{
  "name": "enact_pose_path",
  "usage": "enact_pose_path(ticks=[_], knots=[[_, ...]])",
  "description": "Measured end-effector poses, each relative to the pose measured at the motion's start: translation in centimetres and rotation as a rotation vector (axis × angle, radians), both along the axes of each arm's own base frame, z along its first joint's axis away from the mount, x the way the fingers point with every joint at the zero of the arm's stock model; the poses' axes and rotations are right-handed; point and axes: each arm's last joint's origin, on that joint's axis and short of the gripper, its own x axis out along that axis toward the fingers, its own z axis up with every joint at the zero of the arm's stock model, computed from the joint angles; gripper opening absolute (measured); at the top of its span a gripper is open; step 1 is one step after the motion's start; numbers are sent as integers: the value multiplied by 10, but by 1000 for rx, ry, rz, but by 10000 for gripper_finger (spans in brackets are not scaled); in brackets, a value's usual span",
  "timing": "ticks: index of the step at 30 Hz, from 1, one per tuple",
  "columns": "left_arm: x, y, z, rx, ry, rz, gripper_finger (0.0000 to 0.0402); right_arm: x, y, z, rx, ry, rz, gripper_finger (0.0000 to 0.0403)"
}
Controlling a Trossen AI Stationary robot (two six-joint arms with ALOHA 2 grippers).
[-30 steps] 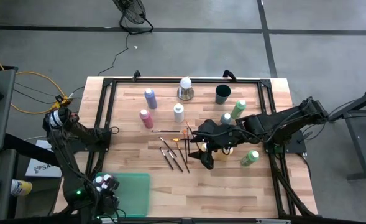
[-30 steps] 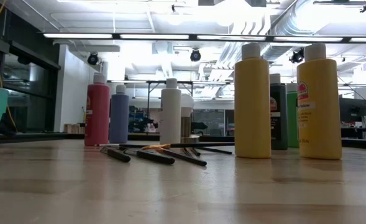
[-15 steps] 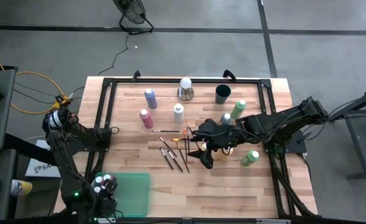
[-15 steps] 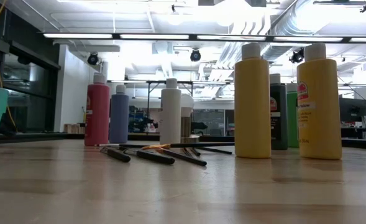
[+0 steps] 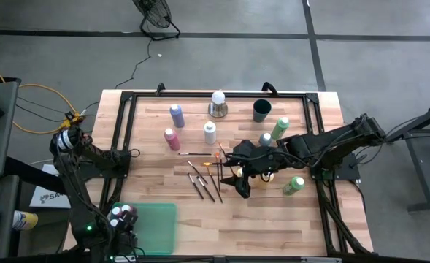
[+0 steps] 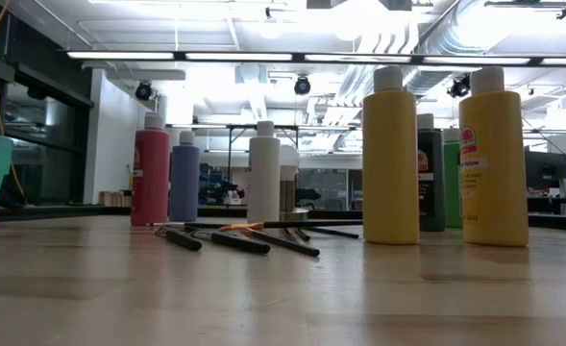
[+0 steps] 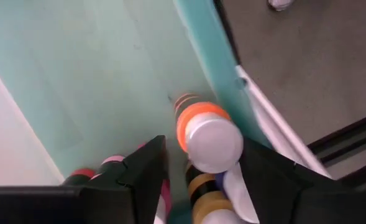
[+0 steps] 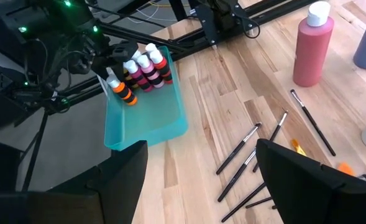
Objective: Pick & Place Paint Supplies
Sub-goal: Put the orange paint bottle into the green bin, then put the green paint bottle into the green bin
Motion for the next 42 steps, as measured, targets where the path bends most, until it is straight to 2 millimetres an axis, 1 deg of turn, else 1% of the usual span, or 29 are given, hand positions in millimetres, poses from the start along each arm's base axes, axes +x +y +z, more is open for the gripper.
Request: enact_pose_path(ticks=[5, 9, 12, 15, 18, 20, 23, 26, 30, 33, 35, 39, 42], knots=[[1, -2, 14, -6, -9, 1, 199, 0, 0, 0, 10, 1, 8, 293], [0, 2, 27, 36, 5, 27, 198, -7, -1, 7, 70, -6, 22, 293], [0, 4, 39, 64, -21, 43, 198, -15, -2, 14, 65, -23, -23, 293], [2, 8, 52, 112, -97, 79, 198, -26, -3, 19, -11, -34, -104, 293], [3, 11, 63, 153, -173, 105, 198, -42, -3, 22, -80, -7, -173, 293], [4, 14, 68, 178, -206, 129, 198, -53, -3, 23, -84, 30, -162, 293], [13, 21, 74, 198, -204, 195, 198, -71, -3, 21, -6, 144, -147, 293], [20, 28, 77, 194, -205, 256, 198, -94, -6, 16, 93, 308, -207, 293], [35, 37, 79, 194, -199, 321, 198, -126, -2, 11, 124, 474, -324, 293], [43, 43, 80, 199, -204, 356, 198, -145, 6, 9, 153, 529, -413, 293], [49, 48, 81, 205, -205, 381, 198, -157, 16, 8, 180, 530, -466, 293], [55, 53, 80, 230, -225, 406, 198, -178, 42, 4, 225, 480, -550, 293], [60, 57, 81, 244, -236, 430, 198, -184, 64, -7, 242, 457, -638, 293]])
